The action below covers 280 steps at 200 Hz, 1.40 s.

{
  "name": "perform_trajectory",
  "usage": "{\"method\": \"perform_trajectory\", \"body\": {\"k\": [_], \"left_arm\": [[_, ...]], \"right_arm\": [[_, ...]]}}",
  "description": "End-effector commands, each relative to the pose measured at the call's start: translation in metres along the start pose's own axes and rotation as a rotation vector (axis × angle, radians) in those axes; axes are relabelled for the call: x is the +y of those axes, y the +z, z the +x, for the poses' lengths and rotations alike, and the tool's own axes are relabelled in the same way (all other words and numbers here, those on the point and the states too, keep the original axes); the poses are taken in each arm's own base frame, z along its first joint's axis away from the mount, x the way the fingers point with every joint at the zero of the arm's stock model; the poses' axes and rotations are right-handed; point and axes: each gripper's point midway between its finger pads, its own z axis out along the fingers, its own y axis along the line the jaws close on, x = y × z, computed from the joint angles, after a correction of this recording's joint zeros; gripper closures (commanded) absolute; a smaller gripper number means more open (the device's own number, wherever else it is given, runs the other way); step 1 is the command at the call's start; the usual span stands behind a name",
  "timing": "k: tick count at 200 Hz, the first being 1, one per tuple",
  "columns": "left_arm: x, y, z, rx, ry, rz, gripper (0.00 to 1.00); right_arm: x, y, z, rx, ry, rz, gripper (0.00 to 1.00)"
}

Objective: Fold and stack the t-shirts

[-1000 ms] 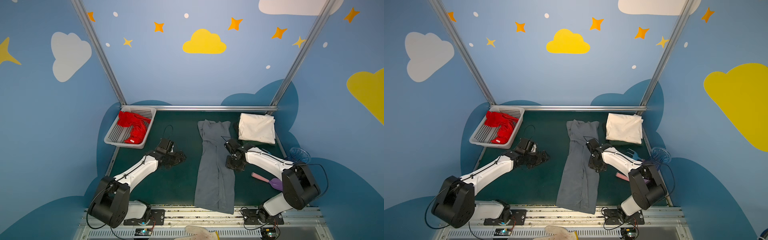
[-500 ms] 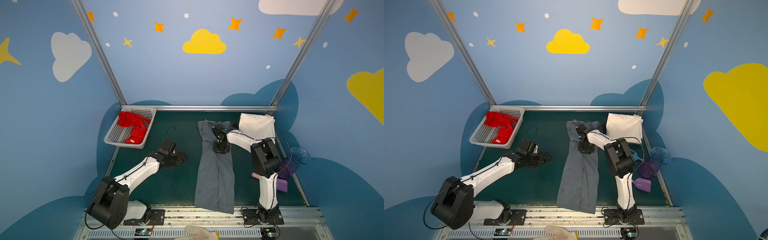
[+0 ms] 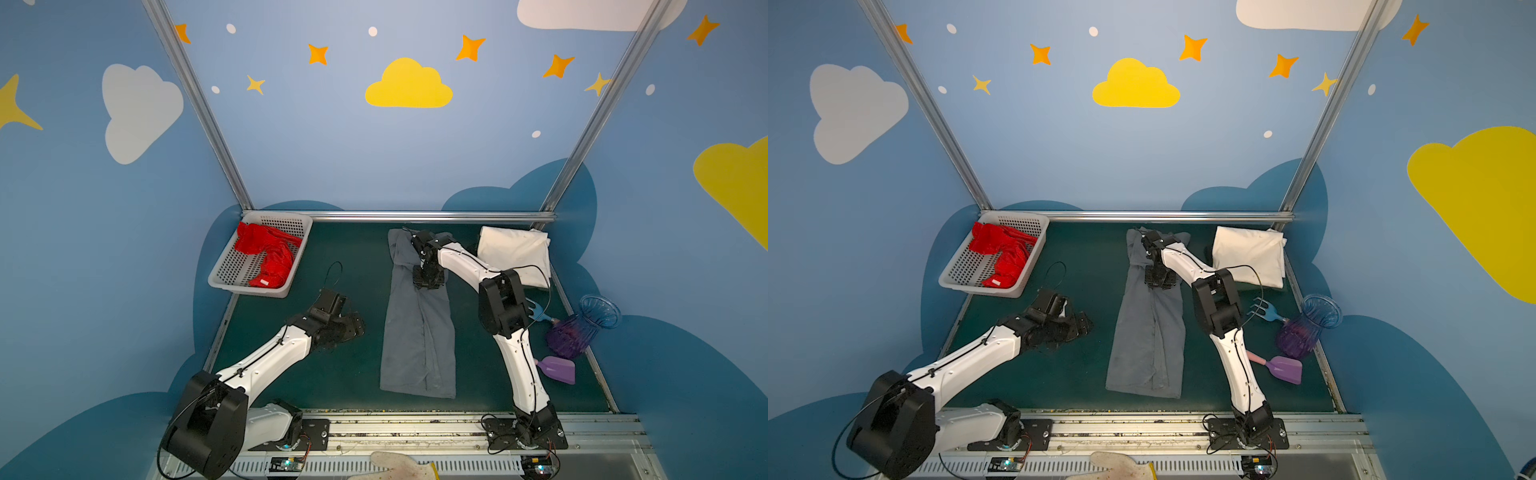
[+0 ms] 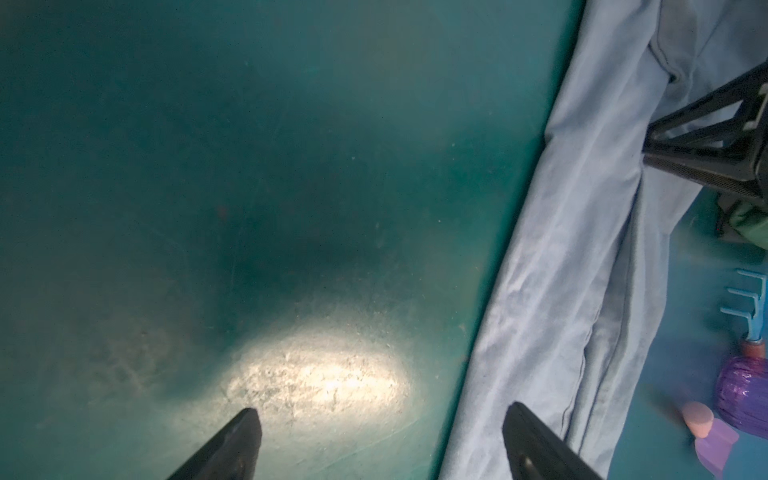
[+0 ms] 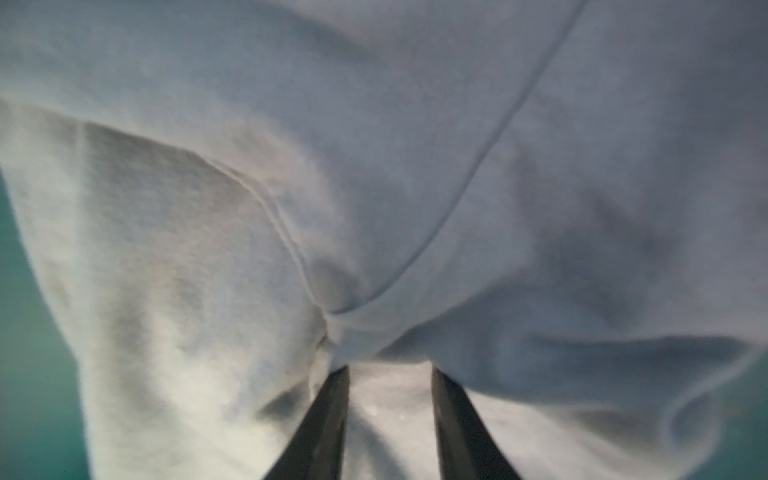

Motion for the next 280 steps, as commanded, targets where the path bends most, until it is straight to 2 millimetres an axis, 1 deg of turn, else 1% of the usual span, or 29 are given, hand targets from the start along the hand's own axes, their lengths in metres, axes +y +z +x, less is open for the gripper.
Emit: {"method": "perform_trajectory", "body": {"k": [1,5,10,16,22,41,53,70,82,85,90,97,104,120,123,125,136,155,184,210,220,246,258,280], "left_arm": [[0.003,-0.001,0.011,0.028,-0.005,0.009,0.09],[0.003,-0.002,0.012,0.03,-0.004,0.011,0.09],[0.003,-0.001,0.015,0.036,-0.001,0.014,0.09],[0.003,-0.002,0.017,0.037,0.0,0.018,0.09],[0.003,-0.001,0.019,0.038,0.001,0.02,0.09],[-0.004,0.001,0.035,0.083,-0.009,0.086,0.09],[-0.008,0.006,0.044,0.107,-0.021,0.125,0.1],[-0.011,0.01,0.054,0.133,-0.009,0.136,0.12],[-0.011,0.012,0.06,0.144,0.011,0.12,0.13],[-0.011,0.012,0.061,0.144,0.01,0.119,0.13],[-0.012,0.013,0.064,0.153,0.007,0.124,0.14],[-0.016,0.014,0.068,0.164,0.002,0.147,0.15],[-0.019,0.016,0.072,0.174,-0.008,0.166,0.16],[-0.023,0.018,0.081,0.198,0.003,0.176,0.17],[-0.023,0.018,0.083,0.205,0.007,0.172,0.18],[-0.024,0.018,0.084,0.207,0.011,0.17,0.19],[-0.024,0.02,0.091,0.229,0.033,0.157,0.21],[-0.024,0.024,0.103,0.26,0.046,0.15,0.21],[-0.026,0.031,0.122,0.316,0.059,0.147,0.23],[-0.026,0.035,0.136,0.343,0.075,0.119,0.25],[-0.027,0.035,0.14,0.354,0.073,0.115,0.26],[-0.027,0.03,0.156,0.384,0.095,0.098,0.28],[-0.023,0.029,0.161,0.384,0.113,0.074,0.28],[-0.013,0.028,0.171,0.398,0.121,0.045,0.29]], "right_arm": [[-0.017,-0.026,0.003,-0.024,-0.013,0.044,0.32],[-0.019,-0.035,0.003,-0.04,-0.011,0.037,0.26],[-0.019,-0.046,0.004,-0.064,-0.011,0.026,0.22],[-0.022,-0.057,0.008,-0.085,-0.004,0.02,0.17],[-0.024,-0.074,0.012,-0.117,0.008,0.004,0.15],[-0.038,-0.104,0.04,-0.155,0.059,-0.04,0.14],[-0.049,-0.112,0.067,-0.159,0.108,-0.074,0.14],[-0.064,-0.109,0.114,-0.139,0.18,-0.134,0.14],[-0.073,-0.104,0.146,-0.119,0.231,-0.178,0.18],[-0.074,-0.102,0.154,-0.113,0.24,-0.196,0.19],[-0.073,-0.101,0.164,-0.104,0.25,-0.232,0.23],[-0.074,-0.095,0.183,-0.07,0.257,-0.267,0.26],[-0.074,-0.093,0.196,-0.061,0.258,-0.3,0.28],[-0.081,-0.084,0.226,-0.028,0.305,-0.322,0.33],[-0.08,-0.085,0.228,-0.031,0.308,-0.337,0.34],[-0.082,-0.08,0.236,-0.013,0.312,-0.336,0.34],[-0.083,-0.074,0.252,0.004,0.332,-0.365,0.34],[-0.087,-0.067,0.272,0.016,0.349,-0.373,0.34],[-0.088,-0.055,0.296,0.059,0.337,-0.358,0.35],[-0.08,-0.045,0.313,0.113,0.323,-0.369,0.37],[-0.078,-0.043,0.32,0.134,0.311,-0.359,0.38],[-0.085,-0.04,0.34,0.174,0.302,-0.302,0.4],[-0.087,-0.039,0.347,0.186,0.31,-0.303,0.41],[-0.089,-0.043,0.353,0.18,0.314,-0.317,0.44]]}}
